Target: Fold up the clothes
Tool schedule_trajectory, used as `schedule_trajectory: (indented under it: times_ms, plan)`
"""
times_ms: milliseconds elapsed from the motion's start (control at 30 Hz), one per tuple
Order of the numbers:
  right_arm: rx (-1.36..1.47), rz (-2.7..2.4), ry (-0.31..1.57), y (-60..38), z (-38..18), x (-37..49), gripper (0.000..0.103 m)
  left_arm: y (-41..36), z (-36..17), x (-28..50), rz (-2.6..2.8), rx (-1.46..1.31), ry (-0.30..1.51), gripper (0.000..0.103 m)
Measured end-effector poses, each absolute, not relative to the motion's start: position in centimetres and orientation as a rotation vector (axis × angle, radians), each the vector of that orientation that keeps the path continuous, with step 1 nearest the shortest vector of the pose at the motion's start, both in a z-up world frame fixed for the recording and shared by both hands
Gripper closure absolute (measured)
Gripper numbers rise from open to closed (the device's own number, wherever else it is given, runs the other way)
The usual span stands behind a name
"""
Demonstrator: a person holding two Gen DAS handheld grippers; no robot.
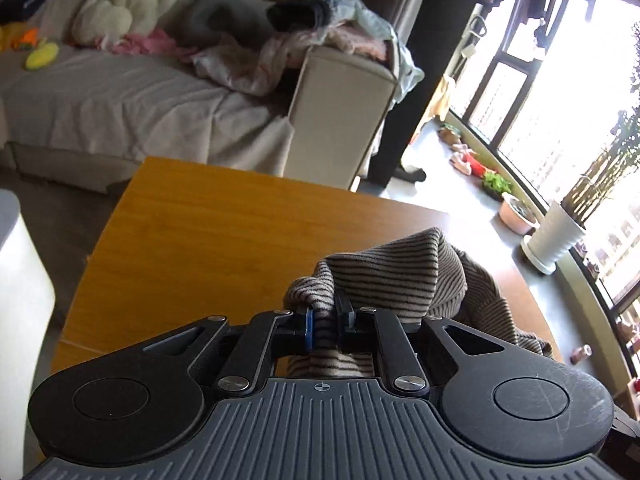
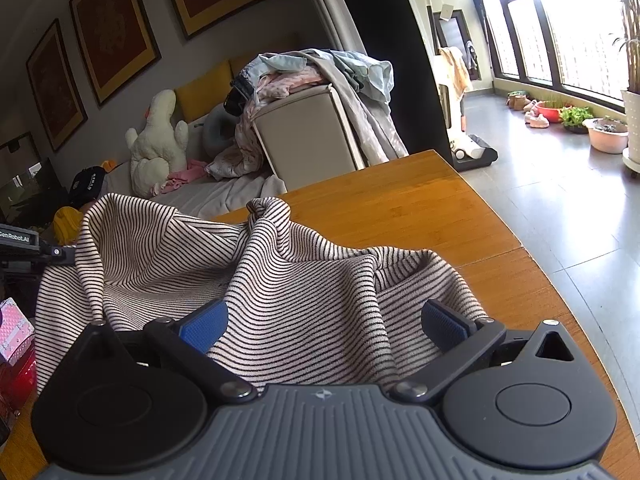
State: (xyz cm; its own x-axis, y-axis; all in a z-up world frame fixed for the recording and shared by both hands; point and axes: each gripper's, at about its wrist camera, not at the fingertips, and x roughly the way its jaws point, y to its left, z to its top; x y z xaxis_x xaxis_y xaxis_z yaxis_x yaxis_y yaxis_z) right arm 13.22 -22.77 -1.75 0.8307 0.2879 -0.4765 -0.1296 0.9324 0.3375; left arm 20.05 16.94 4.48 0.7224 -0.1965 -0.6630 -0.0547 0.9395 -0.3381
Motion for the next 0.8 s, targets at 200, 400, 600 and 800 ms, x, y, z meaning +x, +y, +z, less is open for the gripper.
schedule_trajectory:
  times_ms: [200, 400, 600, 800]
  plan:
    - [0.111, 0.207, 0.518, -21.1, 0.0, 13.0, 0.020, 19.8, 1.9, 20.1, -0.145, -0.445, 0.886, 0.061]
    - [-0.042, 0.311, 0.489, -17.2, 3.3, 14.3, 0.025, 19.1, 6.1, 16.9, -0.245, -0.263, 0.785, 0.015]
    - [-0.117, 0.310, 0.604, -13.4, -0.1, 20.2, 0.031, 14.8, 8.5, 17.7, -0.233, -0.113, 0.643, 0.009]
    - [-0.185, 0.301, 0.566, -15.1, 2.1, 22.2, 0.097, 7.2, 4.7, 22.9, -0.248, 0.134, 0.641, 0.009]
